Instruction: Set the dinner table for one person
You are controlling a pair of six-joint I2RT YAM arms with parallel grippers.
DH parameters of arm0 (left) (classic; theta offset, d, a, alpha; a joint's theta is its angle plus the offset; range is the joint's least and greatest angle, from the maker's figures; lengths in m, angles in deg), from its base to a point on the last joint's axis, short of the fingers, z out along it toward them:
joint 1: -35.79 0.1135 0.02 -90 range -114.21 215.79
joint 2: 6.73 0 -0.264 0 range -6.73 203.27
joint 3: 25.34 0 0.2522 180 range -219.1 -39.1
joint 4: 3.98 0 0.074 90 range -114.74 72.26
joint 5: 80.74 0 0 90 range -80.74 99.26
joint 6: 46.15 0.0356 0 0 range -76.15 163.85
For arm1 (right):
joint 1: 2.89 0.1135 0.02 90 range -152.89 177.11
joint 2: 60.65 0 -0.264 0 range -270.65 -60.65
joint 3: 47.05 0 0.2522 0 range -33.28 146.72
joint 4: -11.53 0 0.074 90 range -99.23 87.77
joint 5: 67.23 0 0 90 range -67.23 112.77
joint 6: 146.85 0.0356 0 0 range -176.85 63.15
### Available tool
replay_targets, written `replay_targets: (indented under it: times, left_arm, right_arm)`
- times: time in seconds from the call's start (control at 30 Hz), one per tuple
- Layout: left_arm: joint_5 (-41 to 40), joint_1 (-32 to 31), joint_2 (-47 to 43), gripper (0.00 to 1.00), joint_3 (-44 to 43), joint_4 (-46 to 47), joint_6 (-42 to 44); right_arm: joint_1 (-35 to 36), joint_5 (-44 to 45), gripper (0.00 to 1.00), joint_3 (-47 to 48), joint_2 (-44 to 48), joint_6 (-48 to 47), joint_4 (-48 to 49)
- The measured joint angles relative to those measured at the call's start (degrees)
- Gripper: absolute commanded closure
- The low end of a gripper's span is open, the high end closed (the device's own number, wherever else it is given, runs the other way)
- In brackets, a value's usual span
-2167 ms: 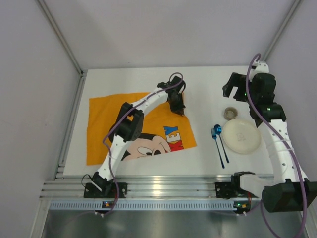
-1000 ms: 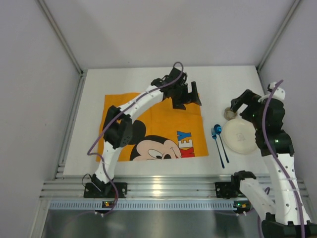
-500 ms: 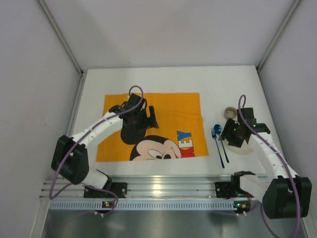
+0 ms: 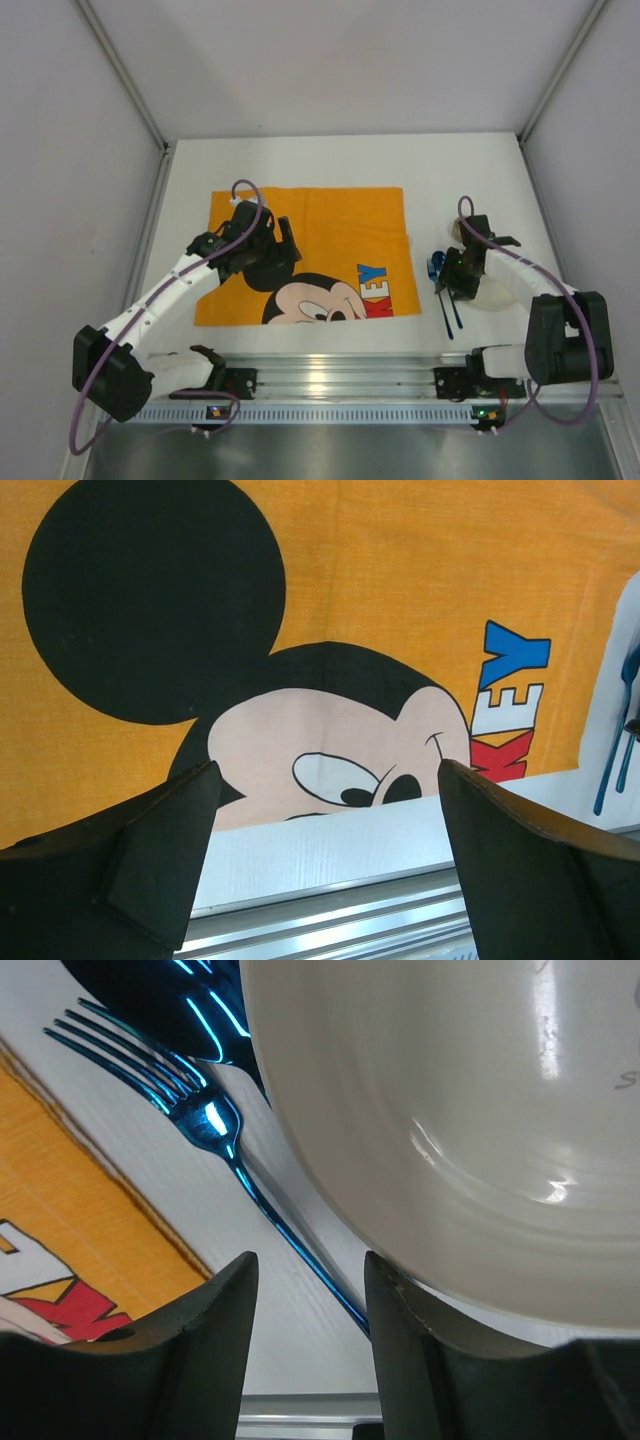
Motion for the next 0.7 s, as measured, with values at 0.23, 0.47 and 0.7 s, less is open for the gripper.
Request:
replay_targets:
  times: [0.23, 0.47, 0.7]
  left_arm:
    - [-1.7, 0.2, -1.3, 0.05, 2.4, -1.4, -0.9]
    - [-2.5, 0.4, -1.5, 0.05, 2.7, -1.7, -1.2]
    - [-3.0, 0.4, -1.6, 0.09, 3.7, -2.0, -1.1]
  right_arm:
    - [3.7, 3.3, 0.57, 2.3, -6.5, -0.7, 1.9]
    - [6.6, 7.7, 0.73, 4.5, -9.5, -1.9, 1.0]
    - [10.6, 12.9, 1.00, 8.9, -14.5, -3.1, -1.7]
